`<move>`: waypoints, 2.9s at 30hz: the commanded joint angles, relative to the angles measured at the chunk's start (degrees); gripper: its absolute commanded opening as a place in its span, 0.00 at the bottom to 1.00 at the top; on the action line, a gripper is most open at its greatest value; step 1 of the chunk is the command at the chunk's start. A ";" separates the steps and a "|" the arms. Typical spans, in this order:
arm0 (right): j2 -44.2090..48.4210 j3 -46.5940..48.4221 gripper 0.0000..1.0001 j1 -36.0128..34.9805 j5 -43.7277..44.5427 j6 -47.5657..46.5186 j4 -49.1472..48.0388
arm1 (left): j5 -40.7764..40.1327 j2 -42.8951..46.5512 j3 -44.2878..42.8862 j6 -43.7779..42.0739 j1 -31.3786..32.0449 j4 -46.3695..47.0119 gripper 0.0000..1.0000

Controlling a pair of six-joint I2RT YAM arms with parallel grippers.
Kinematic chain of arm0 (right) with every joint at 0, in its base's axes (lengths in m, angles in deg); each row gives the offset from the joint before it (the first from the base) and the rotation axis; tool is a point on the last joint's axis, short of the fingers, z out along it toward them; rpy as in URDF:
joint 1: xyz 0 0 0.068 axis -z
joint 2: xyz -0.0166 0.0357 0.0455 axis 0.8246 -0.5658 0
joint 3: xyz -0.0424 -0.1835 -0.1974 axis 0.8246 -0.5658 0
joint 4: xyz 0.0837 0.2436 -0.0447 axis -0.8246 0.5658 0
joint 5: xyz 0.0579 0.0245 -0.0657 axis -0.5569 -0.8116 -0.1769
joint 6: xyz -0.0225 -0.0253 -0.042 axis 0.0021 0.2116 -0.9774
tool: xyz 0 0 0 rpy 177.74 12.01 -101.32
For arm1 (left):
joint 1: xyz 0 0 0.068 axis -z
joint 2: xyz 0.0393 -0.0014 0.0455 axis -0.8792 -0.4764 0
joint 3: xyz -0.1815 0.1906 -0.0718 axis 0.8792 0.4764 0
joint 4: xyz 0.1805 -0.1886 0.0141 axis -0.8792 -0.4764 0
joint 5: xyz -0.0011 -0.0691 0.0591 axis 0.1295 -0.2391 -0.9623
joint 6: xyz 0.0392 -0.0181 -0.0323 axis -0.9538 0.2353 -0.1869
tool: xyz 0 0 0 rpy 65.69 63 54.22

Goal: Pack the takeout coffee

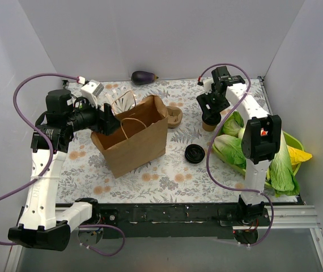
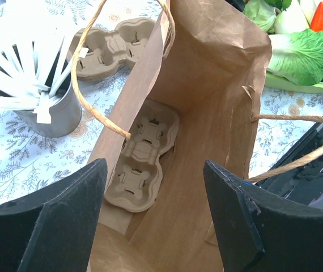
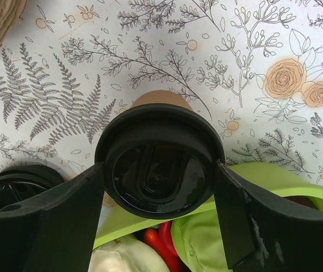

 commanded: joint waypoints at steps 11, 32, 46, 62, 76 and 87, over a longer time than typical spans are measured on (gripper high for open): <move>11.47 4.77 0.14 0.09 -17.29 -4.41 2.36 | 1.60 0.46 -2.72 -0.98 -0.27 1.23 0.70; 20.27 18.09 0.01 -20.64 -39.74 -14.15 -6.00 | -6.30 -7.53 -12.22 -8.27 -0.44 -5.44 0.78; 21.05 15.63 0.01 -31.81 -28.84 -34.11 8.59 | -2.47 -3.94 -3.78 -9.94 -0.36 -5.45 0.46; 22.03 17.00 0.01 -46.22 -16.10 -39.65 18.08 | 21.03 6.00 8.27 -8.70 -0.27 -5.01 0.00; 22.90 9.65 0.01 -54.49 -9.06 -44.05 16.15 | 28.58 5.21 5.54 -3.98 0.08 -4.75 0.00; 27.91 -4.14 0.01 -54.66 -6.34 -42.82 11.68 | 29.73 7.93 9.67 2.01 0.08 1.05 0.06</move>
